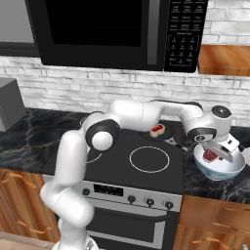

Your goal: Place one of the steaks on the plate and the other in the bowl. Then place the bowl in the fridge.

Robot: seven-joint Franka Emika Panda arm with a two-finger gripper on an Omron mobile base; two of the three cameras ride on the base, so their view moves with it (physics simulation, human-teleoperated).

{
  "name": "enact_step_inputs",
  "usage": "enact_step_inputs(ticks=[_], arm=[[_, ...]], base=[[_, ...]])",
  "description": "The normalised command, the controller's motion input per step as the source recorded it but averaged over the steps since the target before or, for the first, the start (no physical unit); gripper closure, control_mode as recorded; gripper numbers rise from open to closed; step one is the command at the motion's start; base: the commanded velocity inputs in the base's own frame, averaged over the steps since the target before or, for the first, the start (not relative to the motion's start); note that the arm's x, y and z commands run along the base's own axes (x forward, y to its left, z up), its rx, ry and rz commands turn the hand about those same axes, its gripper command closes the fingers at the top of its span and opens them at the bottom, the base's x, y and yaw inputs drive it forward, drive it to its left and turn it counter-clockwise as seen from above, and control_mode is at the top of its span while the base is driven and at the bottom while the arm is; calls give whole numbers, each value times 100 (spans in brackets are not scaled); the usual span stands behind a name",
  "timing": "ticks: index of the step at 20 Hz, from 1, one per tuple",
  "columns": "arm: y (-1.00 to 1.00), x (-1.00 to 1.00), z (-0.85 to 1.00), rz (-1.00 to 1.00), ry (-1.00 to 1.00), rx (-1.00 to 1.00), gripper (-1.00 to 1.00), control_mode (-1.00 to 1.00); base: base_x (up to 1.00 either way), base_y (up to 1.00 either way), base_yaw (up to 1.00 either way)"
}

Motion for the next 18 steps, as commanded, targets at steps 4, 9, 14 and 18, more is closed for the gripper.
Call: enact_step_inputs(ticks=[4, 9, 14, 18], arm=[[-1, 0, -22, 0, 0, 0, 100, -100], [0, 11, -25, 0, 3, 0, 100, -100], [-8, 25, -24, 0, 7, 0, 100, -100], [-30, 16, -15, 0, 5, 0, -100, -100]], base=[[0, 0, 0], [0, 0, 0], [0, 0, 0], [0, 0, 0]])
